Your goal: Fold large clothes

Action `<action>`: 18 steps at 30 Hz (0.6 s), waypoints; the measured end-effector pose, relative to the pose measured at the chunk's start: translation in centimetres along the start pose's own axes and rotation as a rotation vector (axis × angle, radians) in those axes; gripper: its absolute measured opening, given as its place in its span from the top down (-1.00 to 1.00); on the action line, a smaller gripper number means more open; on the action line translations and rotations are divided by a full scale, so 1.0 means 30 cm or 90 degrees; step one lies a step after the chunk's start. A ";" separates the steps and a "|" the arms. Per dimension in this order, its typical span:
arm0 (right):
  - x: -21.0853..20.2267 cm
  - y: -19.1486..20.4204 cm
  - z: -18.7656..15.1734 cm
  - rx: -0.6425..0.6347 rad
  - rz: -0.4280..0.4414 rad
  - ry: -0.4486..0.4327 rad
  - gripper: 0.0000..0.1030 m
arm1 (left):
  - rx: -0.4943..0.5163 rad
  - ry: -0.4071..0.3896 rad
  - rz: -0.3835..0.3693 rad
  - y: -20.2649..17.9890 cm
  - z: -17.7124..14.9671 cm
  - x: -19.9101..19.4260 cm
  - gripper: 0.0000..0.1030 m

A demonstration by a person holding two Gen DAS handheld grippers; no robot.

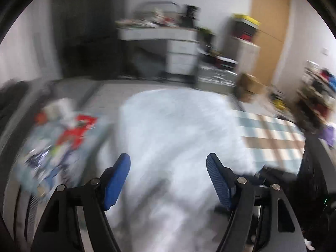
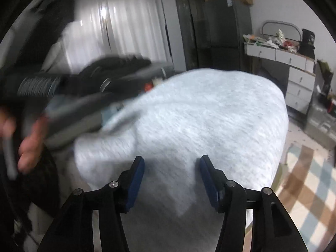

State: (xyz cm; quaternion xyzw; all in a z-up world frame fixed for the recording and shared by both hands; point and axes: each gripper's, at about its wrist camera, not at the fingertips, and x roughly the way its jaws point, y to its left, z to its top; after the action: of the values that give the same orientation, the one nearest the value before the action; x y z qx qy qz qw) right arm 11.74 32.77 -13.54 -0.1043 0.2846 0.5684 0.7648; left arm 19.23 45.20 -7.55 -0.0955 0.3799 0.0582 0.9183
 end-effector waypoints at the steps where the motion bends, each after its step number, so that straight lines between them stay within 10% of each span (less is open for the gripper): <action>1: -0.032 -0.022 -0.005 0.035 0.006 -0.023 -0.07 | -0.011 0.028 -0.020 0.009 0.043 0.061 -0.38; 5: -0.154 -0.036 -0.076 0.115 0.062 -0.069 -0.08 | -0.068 0.203 0.010 0.085 0.062 0.406 -0.43; 7: -0.216 -0.037 -0.128 0.106 0.056 -0.087 -0.30 | -0.152 0.187 0.003 0.140 0.051 0.430 -0.42; 18: -0.223 -0.032 -0.187 0.122 0.105 -0.056 -0.39 | -0.052 0.075 0.047 -0.050 -0.126 0.163 -0.26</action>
State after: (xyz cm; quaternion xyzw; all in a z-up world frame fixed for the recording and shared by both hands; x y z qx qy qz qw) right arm 9.58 24.31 -14.57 0.0177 0.3114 0.6038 0.7336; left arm 20.35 43.07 -13.44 -0.1217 0.4337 0.1017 0.8870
